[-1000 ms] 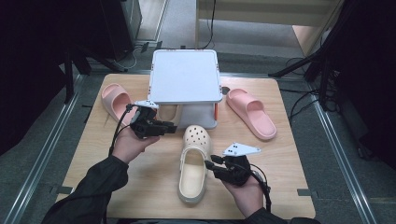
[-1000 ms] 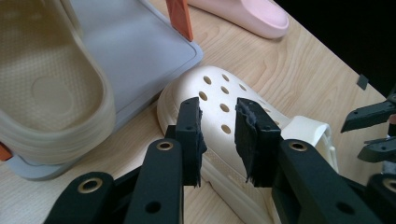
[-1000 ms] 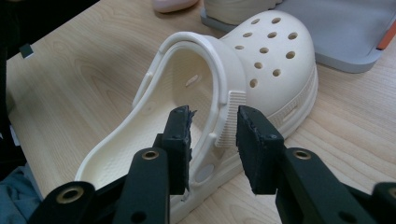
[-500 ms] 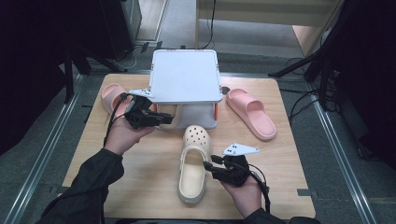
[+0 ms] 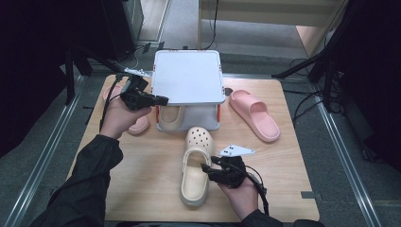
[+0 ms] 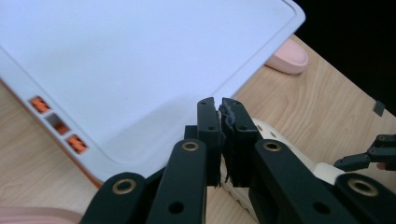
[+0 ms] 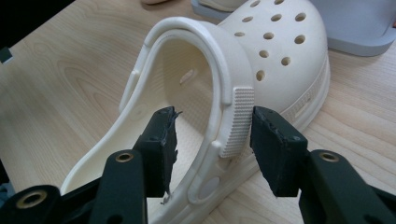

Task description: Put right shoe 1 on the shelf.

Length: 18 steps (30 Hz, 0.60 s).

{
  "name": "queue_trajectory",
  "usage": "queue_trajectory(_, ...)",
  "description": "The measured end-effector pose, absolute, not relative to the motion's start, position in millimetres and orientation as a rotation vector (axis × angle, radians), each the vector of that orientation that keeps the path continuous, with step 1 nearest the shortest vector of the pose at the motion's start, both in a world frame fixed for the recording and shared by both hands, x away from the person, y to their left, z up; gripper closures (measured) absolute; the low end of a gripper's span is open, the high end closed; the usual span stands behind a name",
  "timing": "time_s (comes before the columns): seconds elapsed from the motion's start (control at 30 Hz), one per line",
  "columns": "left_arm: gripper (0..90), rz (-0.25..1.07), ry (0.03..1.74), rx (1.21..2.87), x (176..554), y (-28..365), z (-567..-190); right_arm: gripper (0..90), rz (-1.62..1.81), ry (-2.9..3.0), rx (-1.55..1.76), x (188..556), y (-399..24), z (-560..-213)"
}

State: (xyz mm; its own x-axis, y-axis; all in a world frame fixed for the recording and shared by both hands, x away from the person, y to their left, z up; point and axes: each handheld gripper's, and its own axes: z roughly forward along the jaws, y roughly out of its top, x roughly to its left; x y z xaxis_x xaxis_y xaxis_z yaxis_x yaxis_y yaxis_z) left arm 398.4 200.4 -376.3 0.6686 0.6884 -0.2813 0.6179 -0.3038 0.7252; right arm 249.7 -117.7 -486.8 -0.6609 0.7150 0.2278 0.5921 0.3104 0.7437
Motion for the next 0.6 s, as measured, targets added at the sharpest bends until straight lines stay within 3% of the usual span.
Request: queue_trajectory(0.6,88.9,0.126,1.064,1.969,420,221,-385,51.7,1.190,2.335,1.224,267,-104,-499)
